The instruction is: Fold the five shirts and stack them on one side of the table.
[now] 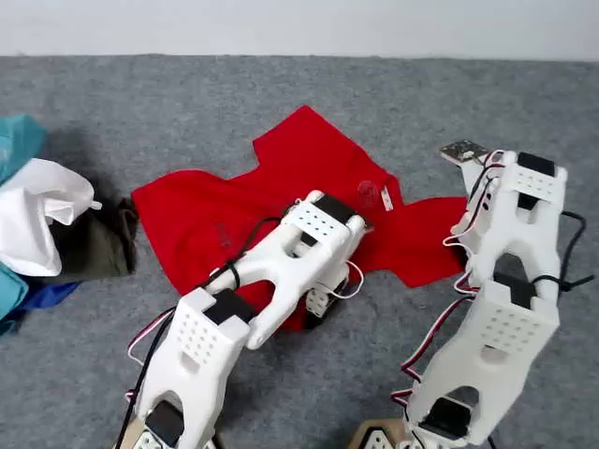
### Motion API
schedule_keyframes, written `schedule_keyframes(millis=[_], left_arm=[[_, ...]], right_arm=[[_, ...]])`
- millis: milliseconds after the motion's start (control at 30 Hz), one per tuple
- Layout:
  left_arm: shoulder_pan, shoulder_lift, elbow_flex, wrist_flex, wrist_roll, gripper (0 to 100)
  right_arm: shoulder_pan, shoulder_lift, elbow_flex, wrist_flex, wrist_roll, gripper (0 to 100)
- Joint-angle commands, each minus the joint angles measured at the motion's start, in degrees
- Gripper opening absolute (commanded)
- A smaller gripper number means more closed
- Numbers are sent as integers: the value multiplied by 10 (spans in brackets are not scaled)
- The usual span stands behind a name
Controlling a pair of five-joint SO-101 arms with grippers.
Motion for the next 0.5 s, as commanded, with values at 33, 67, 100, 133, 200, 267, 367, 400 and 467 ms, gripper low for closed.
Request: schedule_keyframes(millis=[33,67,100,133,200,267,367,400,467], left_arm=[[-9,10,4,18,-68,12],[-12,4,4,18,-68,12],[-15,-4,4,18,-69,12],[-19,-18,3,18,-69,12],[-32,-52,4,18,-70,12],[-47,-96,4,18,-71,12],[-76,-169,5,18,-114,12],[-87,-192,7,18,-139,12],[-108,-236,34,18,-189,12]], right_arm=[[11,-36,-25,8,7,9],[11,-36,-25,11,12,9],[11,-36,-25,21,20,9],[10,-38,-25,36,33,9],[8,-49,-25,71,60,9],[7,-65,-25,100,87,9],[13,-105,-25,135,133,9],[13,-117,-24,153,147,9],[8,-137,-21,189,177,9]])
